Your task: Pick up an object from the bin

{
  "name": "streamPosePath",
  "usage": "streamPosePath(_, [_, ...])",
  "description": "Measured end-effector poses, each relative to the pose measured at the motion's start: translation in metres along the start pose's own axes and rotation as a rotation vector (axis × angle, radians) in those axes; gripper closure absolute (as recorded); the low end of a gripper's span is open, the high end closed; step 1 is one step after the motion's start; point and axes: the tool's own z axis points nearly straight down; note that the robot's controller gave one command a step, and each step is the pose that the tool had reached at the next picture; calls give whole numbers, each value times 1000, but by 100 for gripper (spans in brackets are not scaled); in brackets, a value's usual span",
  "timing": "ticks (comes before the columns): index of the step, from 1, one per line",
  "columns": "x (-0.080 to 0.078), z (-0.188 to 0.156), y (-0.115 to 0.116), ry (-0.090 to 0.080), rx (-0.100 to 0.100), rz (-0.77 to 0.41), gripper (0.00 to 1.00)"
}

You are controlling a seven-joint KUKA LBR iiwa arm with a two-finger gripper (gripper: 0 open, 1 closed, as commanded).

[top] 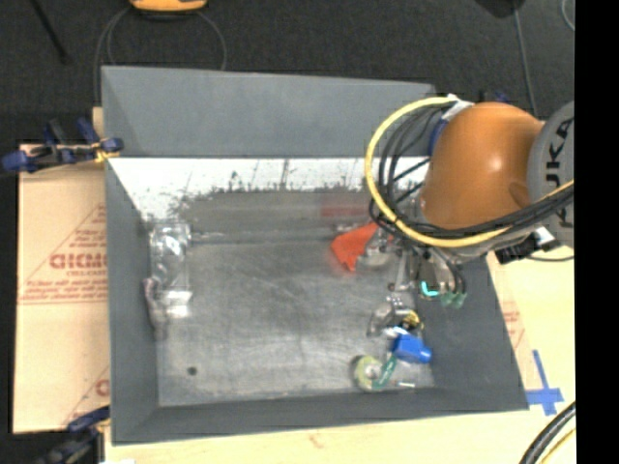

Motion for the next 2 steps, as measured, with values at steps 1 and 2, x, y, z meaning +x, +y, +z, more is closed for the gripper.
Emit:
streamPosePath(1, [-7, 91, 39, 0, -2, 95, 0])
streamPosePath(2, [-85, 73, -7, -14, 0, 219, 0])
